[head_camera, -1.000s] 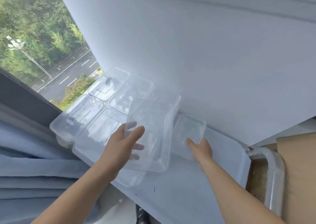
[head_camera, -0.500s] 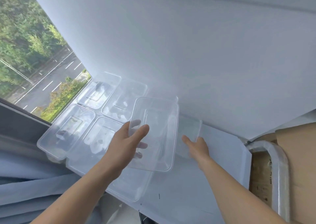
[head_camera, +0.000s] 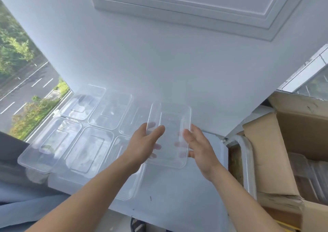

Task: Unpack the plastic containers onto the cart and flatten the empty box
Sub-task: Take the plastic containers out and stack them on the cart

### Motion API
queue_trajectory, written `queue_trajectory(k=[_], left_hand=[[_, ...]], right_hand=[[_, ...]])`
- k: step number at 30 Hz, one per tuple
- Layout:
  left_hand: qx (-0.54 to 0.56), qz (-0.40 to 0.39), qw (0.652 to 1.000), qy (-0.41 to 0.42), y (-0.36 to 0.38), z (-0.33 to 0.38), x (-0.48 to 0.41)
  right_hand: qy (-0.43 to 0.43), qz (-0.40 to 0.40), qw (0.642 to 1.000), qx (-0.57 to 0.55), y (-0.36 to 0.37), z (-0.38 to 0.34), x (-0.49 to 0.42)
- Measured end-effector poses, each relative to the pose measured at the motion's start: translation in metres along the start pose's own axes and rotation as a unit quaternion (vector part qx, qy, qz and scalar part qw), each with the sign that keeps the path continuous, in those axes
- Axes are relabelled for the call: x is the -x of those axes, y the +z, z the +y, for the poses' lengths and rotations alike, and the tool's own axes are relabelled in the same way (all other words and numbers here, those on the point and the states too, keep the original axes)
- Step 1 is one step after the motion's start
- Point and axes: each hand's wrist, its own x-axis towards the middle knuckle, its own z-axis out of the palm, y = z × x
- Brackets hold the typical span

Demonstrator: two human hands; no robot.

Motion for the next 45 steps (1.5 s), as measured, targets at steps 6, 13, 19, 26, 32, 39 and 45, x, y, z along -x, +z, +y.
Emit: queue_trajectory(k=[6,13,19,26,32,39,45], left_hand=[[-0.001,-0.035,0.999,-0.022,0.023,-0.011,0.003],[-0.033,-0.047,0.994,-0.089,0.032,-0.052,0.009],[0.065,-0.022,0.985,-0.158,0.053,-0.076,0.006],[0.114,0.003,0.979,-0.167,0.075,-0.076,-0.008],[0.093,0.018,0.981,-0.169,0.073,-0.08,-0.022],[0.09,0.026,0.982,-0.163,0.075,-0.07,-0.023],[0.043,0.014,0.984,-0.17,0.075,-0.071,-0.014]], right_hand=[[0.014,0.083,0.995,0.049,-0.012,0.019,0.009],[0.084,0.148,0.984,0.048,-0.025,0.053,-0.026],[0.139,0.124,0.979,0.088,-0.011,0.076,-0.069],[0.139,0.113,0.977,0.119,-0.004,0.087,-0.095],[0.149,0.12,0.968,0.165,-0.008,0.091,-0.106],[0.154,0.117,0.962,0.191,-0.012,0.091,-0.106],[0.149,0.107,0.958,0.219,-0.014,0.084,-0.097]])
